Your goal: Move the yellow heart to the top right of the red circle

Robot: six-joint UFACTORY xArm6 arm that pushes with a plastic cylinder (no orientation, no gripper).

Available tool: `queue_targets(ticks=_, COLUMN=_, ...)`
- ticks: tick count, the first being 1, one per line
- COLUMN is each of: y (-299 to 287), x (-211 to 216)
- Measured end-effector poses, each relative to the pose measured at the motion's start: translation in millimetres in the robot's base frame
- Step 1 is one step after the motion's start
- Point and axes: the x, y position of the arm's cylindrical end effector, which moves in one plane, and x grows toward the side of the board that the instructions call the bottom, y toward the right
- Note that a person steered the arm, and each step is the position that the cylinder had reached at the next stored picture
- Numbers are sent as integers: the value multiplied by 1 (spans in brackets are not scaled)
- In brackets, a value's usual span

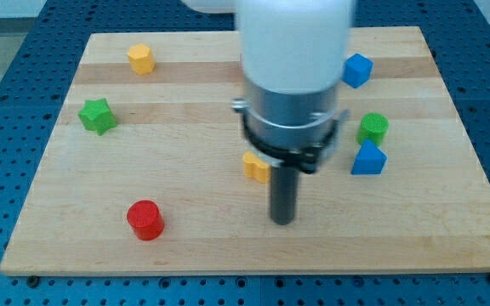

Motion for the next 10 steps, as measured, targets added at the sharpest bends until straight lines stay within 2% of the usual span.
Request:
queue_targets(ticks=1, y=35, x=-40)
queue_targets(ticks=2, y=33, x=-70)
queue_targets(ticks=3, y=-5, x=-84)
queue_targets(ticks=4, y=-14, x=-97)
queue_targets(ticks=5, y=-39, x=-77)
queue_targets(ticks=6, y=-46, x=-80)
queue_targets(ticks=8, y=-11, x=-59)
queue_targets(ticks=9, y=-72, x=-59)
queue_targets(ticks=10, y=-60, x=-63)
